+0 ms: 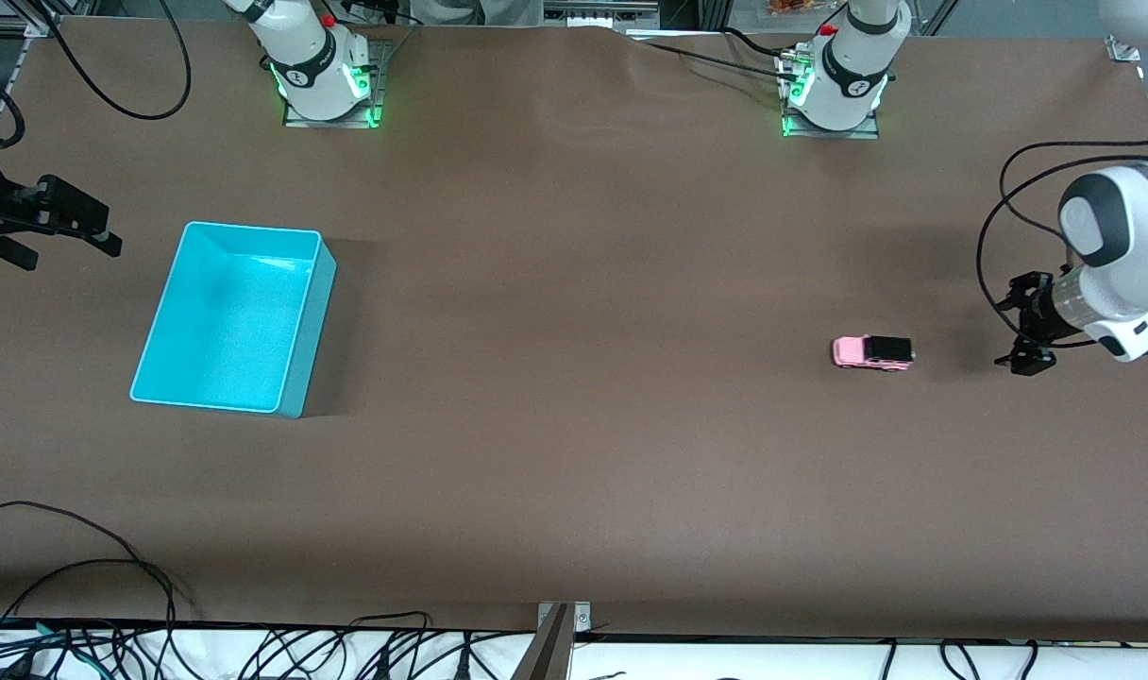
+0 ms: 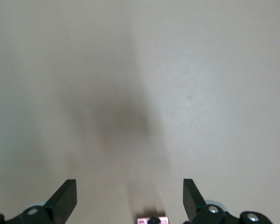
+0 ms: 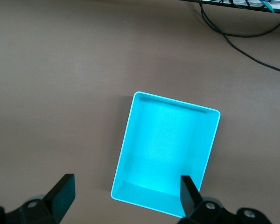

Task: Wind and store pink jeep toy

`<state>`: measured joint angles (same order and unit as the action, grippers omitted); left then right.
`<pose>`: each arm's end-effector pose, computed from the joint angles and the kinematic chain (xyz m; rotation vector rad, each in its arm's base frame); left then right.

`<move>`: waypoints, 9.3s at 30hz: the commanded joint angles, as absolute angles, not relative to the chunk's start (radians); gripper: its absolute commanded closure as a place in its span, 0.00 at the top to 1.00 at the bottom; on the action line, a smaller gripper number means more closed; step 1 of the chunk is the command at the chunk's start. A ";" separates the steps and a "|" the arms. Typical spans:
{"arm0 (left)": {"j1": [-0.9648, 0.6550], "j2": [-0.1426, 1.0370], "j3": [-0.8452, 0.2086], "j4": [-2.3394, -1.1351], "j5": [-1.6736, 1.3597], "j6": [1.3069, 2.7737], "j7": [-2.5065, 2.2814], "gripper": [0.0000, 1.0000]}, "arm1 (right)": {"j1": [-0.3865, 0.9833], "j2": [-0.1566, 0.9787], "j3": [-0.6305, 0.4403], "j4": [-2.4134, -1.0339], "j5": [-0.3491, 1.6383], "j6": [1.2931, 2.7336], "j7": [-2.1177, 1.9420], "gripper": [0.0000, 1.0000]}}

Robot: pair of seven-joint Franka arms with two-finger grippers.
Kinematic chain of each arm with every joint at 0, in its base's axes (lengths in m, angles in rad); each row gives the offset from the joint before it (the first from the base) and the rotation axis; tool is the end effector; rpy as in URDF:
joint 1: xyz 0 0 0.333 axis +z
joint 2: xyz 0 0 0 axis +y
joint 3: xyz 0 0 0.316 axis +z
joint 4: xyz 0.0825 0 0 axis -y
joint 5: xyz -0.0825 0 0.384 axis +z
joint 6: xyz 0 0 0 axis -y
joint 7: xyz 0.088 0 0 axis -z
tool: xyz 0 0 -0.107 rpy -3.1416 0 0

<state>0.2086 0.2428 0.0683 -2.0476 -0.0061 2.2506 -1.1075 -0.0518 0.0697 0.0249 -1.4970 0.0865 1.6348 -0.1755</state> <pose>0.5610 0.1583 0.3188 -2.3955 -1.9906 0.0485 0.5830 -0.0075 0.6262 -3.0504 -0.2229 -0.1173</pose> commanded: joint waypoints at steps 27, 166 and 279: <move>0.199 0.199 -0.021 -1.467 0.003 1.766 -0.175 1.00 | -0.060 0.075 0.012 -1.482 0.101 1.620 -0.195 1.00; 0.201 0.120 -0.199 -1.540 0.091 1.687 -0.109 1.00 | -0.002 0.252 0.278 -2.335 0.092 2.545 1.152 1.00; 0.198 0.124 -0.199 -1.540 0.103 1.687 -0.109 1.00 | -0.003 0.256 0.195 -2.126 -0.017 2.422 1.152 0.00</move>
<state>0.1997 0.1410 -0.1966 -1.5210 0.0747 1.6881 -0.1104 -0.0002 0.2971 0.1917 -2.1558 -0.0033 2.5044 1.2407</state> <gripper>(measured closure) 0.000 0.454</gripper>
